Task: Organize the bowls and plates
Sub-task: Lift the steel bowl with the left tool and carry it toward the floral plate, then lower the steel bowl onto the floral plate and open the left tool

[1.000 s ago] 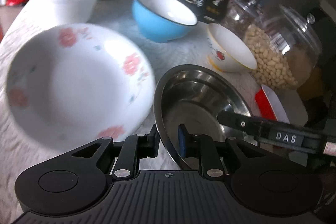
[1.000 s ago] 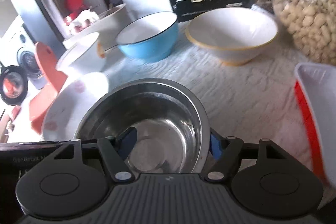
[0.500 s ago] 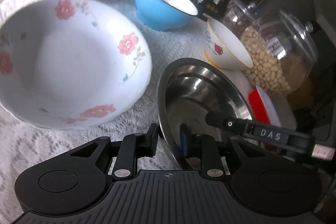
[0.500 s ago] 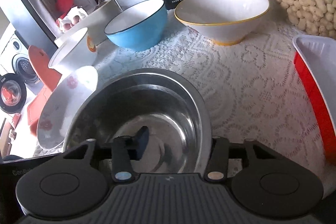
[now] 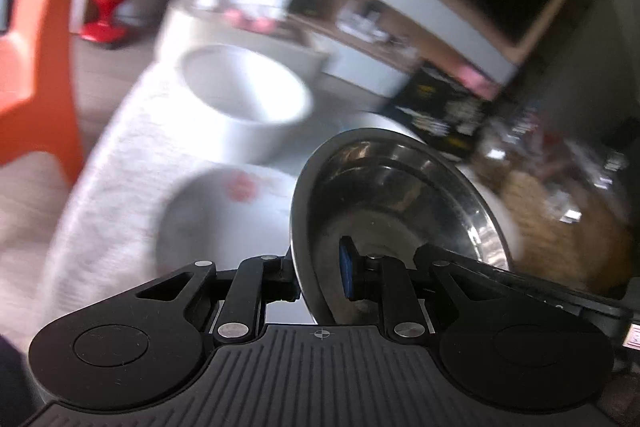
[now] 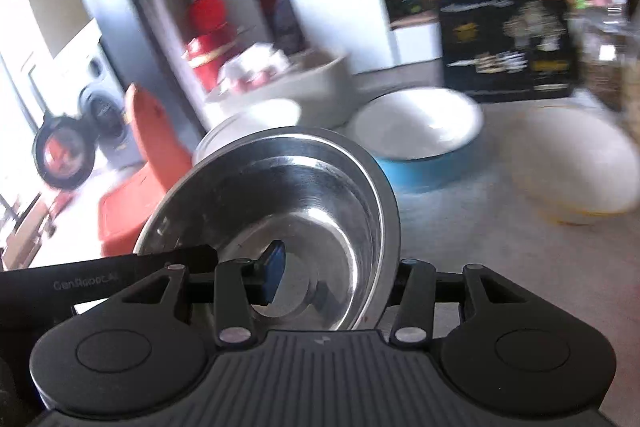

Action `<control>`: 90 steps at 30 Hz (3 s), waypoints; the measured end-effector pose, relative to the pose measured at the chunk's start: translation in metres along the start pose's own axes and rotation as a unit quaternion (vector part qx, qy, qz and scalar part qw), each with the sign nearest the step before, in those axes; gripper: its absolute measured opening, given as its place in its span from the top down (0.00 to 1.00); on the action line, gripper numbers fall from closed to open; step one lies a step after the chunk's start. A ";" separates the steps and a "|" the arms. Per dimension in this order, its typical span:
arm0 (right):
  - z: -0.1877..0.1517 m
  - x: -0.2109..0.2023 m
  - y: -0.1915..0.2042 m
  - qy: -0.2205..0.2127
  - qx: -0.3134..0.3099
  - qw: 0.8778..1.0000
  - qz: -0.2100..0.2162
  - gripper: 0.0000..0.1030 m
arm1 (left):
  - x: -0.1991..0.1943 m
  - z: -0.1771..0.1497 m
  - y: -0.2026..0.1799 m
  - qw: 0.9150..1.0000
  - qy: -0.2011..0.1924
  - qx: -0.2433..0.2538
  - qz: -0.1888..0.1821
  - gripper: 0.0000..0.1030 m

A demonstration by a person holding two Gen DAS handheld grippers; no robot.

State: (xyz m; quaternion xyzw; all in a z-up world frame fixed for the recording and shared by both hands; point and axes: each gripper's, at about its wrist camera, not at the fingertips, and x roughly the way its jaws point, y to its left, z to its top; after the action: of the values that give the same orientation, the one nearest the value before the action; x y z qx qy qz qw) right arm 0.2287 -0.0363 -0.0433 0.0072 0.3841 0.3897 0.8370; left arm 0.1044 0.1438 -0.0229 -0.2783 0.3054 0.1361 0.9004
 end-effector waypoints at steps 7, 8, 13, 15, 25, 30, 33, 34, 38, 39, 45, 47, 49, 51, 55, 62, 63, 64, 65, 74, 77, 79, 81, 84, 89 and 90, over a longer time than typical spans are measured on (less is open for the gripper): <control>-0.008 0.073 0.028 0.067 -0.022 0.997 0.008 0.56 | 0.019 0.000 0.043 0.997 0.010 -0.023 0.072 0.80; -0.009 0.076 0.029 0.067 -0.026 0.997 0.003 0.56 | 0.022 0.000 0.046 0.997 0.014 -0.027 0.070 0.80; -0.013 0.079 0.023 0.068 -0.024 0.997 -0.012 0.56 | 0.035 0.000 0.051 0.998 0.025 -0.030 0.051 0.80; -0.012 0.079 0.022 0.066 -0.024 0.998 -0.008 0.57 | 0.034 0.000 0.052 0.998 0.023 -0.027 0.050 0.80; -0.019 0.069 0.029 0.049 -0.051 0.997 -0.007 0.57 | 0.024 0.009 0.052 0.998 0.006 -0.015 0.064 0.79; -0.016 0.051 0.035 -0.013 -0.095 0.994 -0.051 0.51 | 0.017 0.013 0.049 0.995 -0.014 0.013 0.099 0.79; -0.015 0.050 0.030 -0.017 -0.084 0.995 -0.059 0.48 | 0.017 0.014 0.052 0.995 -0.012 0.013 0.099 0.71; -0.015 0.052 0.027 -0.014 -0.078 0.995 -0.062 0.46 | 0.018 0.014 0.053 0.995 -0.010 0.012 0.100 0.68; -0.020 0.063 0.016 0.014 -0.042 0.997 -0.070 0.46 | 0.025 0.012 0.060 0.995 0.007 -0.007 0.094 0.63; -0.022 0.067 0.014 0.022 -0.032 0.997 -0.065 0.46 | 0.027 0.013 0.064 0.996 0.015 -0.020 0.087 0.62; -0.018 0.083 0.001 0.071 0.029 0.997 0.001 0.40 | 0.046 0.014 0.080 0.994 0.055 -0.075 0.049 0.65; -0.014 0.084 -0.002 0.073 0.027 0.997 0.014 0.40 | 0.051 0.013 0.081 0.994 0.065 -0.083 0.040 0.70; -0.010 0.084 -0.007 0.079 0.031 0.996 0.030 0.40 | 0.056 0.014 0.077 0.993 0.072 -0.090 0.036 0.64; -0.007 0.083 -0.012 0.084 0.036 0.995 0.046 0.41 | 0.060 0.017 0.072 0.992 0.076 -0.087 0.039 0.57; -0.001 0.081 -0.025 0.075 0.040 0.996 0.035 0.41 | 0.075 0.026 0.057 0.992 0.091 -0.085 0.018 0.51; -0.005 0.079 -0.047 0.060 0.063 0.996 0.032 0.40 | 0.102 0.030 0.030 0.995 0.090 -0.037 0.036 0.49; -0.005 0.080 -0.046 0.058 0.060 0.996 0.030 0.40 | 0.103 0.030 0.030 0.995 0.089 -0.036 0.035 0.49; -0.005 0.080 -0.045 0.054 0.054 0.997 0.028 0.39 | 0.104 0.031 0.031 0.995 0.088 -0.037 0.032 0.49; -0.005 0.081 -0.044 0.051 0.048 0.997 0.027 0.39 | 0.104 0.031 0.031 0.995 0.088 -0.039 0.030 0.50; 0.014 0.028 -0.060 -0.007 -0.006 1.000 -0.027 0.39 | 0.042 0.047 0.008 0.994 -0.050 -0.013 0.094 0.55; 0.024 -0.020 -0.097 -0.049 0.006 0.997 -0.065 0.29 | 0.025 0.059 -0.024 0.994 -0.093 0.003 0.055 0.55; 0.030 -0.043 -0.131 -0.066 0.031 0.991 -0.114 0.25 | 0.037 0.064 -0.052 0.998 -0.062 0.012 -0.022 0.55; 0.036 -0.053 -0.166 -0.064 0.060 0.983 -0.164 0.25 | 0.064 0.063 -0.080 0.996 -0.006 0.013 -0.092 0.55; 0.038 -0.054 -0.209 -0.050 0.097 0.978 -0.179 0.25 | 0.114 0.053 -0.123 0.989 0.061 0.016 -0.136 0.55; 0.040 -0.033 -0.248 -0.013 0.149 0.980 -0.131 0.26 | 0.174 0.036 -0.173 0.989 0.108 0.054 -0.090 0.55; 0.039 -0.028 -0.248 -0.010 0.149 0.980 -0.131 0.26 | 0.181 0.034 -0.179 0.988 0.113 0.059 -0.088 0.55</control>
State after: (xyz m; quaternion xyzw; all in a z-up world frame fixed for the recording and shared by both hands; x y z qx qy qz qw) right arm 0.4029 -0.2162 -0.0750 0.0849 0.4272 0.2151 0.8741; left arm 0.3358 0.0323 -0.0390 -0.2636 0.3873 0.0059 0.8834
